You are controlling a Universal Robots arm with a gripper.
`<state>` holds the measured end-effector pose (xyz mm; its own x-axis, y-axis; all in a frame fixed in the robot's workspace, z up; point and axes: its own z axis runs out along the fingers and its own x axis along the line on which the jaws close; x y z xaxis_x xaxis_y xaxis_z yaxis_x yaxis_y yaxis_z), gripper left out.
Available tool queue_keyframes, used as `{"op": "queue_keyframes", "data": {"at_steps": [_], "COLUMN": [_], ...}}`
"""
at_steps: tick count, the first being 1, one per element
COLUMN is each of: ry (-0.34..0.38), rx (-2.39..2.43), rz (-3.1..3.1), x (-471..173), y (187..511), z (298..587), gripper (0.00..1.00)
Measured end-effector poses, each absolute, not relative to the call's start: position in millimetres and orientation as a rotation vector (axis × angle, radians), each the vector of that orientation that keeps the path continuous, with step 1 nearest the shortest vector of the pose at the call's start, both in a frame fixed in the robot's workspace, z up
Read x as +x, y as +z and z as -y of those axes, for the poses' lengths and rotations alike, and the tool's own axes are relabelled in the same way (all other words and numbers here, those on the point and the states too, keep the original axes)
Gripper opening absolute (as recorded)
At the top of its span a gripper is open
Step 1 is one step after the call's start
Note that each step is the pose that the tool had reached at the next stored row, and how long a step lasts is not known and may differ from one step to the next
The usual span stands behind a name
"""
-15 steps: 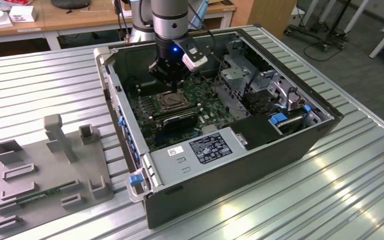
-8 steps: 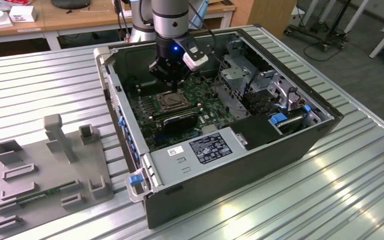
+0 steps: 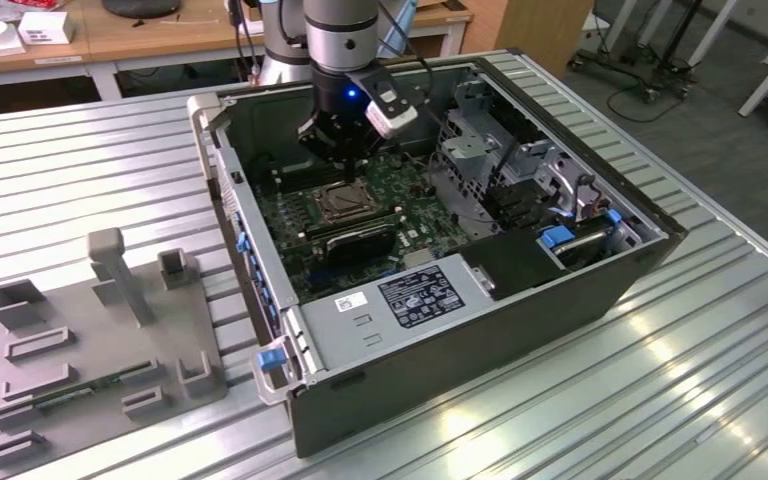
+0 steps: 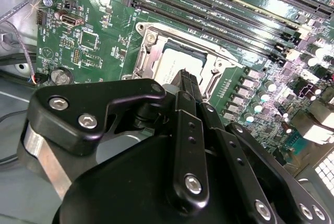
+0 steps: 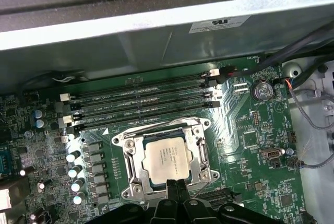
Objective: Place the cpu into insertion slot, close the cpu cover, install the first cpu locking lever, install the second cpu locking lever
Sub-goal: 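Install the second cpu locking lever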
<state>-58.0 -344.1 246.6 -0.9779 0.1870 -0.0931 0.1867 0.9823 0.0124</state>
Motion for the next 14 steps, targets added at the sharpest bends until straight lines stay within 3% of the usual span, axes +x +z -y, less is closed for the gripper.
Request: {"op": "queue_keyframes", "data": {"at_steps": [14], "ry": [0.005], "rx": [0.287], "rz": [-3.034], "x": [-58.0], "y": [250.4], "z": [344.1], "gripper": [0.11]}}
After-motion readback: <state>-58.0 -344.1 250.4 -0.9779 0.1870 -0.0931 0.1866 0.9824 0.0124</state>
